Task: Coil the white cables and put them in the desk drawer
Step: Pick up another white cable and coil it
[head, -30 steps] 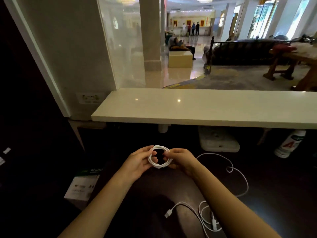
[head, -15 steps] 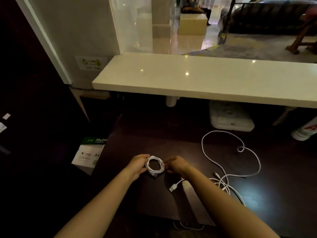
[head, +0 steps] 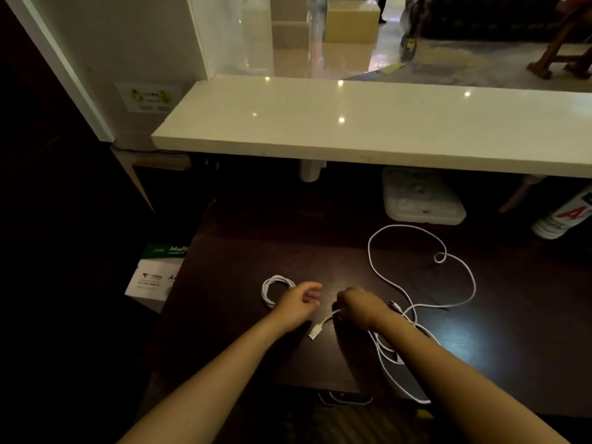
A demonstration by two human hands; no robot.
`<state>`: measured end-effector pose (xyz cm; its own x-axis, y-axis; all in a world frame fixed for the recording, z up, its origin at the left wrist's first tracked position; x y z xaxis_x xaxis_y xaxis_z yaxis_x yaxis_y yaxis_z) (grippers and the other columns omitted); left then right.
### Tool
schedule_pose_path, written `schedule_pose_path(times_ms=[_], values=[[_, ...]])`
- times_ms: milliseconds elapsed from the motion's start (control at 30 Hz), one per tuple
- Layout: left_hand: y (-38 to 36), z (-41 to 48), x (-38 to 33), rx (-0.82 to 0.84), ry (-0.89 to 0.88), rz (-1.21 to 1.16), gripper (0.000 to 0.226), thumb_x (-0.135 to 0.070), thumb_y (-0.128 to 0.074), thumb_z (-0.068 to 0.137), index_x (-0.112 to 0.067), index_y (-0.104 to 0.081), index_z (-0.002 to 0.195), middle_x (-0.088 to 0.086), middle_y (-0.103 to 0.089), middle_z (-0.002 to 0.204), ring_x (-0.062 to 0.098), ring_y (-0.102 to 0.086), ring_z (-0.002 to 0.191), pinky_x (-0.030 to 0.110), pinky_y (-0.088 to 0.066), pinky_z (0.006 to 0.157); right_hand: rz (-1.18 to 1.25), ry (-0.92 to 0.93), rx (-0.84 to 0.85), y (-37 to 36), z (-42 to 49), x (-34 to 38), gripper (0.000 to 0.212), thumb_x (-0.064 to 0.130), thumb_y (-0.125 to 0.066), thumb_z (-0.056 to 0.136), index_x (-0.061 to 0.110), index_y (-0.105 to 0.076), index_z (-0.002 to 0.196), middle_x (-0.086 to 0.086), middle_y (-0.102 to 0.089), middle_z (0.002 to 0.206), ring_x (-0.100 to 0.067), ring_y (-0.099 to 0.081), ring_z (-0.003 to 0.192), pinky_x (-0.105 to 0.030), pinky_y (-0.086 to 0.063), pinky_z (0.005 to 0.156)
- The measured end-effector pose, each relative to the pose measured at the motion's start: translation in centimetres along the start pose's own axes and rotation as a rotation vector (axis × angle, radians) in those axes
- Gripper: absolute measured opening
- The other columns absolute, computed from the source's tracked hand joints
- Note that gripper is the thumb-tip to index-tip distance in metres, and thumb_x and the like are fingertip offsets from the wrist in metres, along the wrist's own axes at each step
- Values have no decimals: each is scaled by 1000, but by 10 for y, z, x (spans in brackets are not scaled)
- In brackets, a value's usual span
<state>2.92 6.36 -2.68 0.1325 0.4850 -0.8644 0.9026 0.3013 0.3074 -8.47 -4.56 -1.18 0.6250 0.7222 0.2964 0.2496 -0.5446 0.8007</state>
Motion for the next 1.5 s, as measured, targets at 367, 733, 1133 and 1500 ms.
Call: schedule_pose_path(times_ms=[367,733,1133,1500], values=[[44,-2,-152,351,-129,-252,32,-30,-34,99,-12,-51,78,-9,-34,45,0,-25,31,13,-22,30,583,248,-496,151,-60,9,13,21,-62,88,9,-66,83,0,-56,57,0,-44,44,-9,-33,45],[127,-79,-361,646,-635,-985,25,-20,-45,86,-7,-65,94,-4,-56,60,4,-45,43,12,-42,41,1012,646,-638,300,-131,40,31,26,-41,98,11,-62,81,-2,-40,56,-5,-31,41,-16,-26,41],[150,-101,-396,-93,-882,-89,27,-24,-36,99,-11,-59,92,0,-62,70,10,-60,59,22,-53,56,-93,549,-1045,331,-183,115,23,32,-49,94,18,-68,93,17,-57,71,5,-49,59,-14,-39,60],[152,-132,-390,744,-665,-640,23,-28,-33,92,-12,-48,83,-5,-20,50,8,-15,39,17,-14,34,467,762,-1031,376,-199,111,23,28,-54,91,16,-61,73,8,-47,55,0,-39,43,-12,-35,45]])
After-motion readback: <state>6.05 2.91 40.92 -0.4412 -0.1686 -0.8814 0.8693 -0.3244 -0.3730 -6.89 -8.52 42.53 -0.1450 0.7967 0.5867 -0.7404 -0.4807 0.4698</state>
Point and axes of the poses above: each hand's wrist, its own z-axis towards the middle knuckle, its own y-axis out of the back of the hand, x = y × z, the point moved 1 cm from there along z, towards the middle knuckle
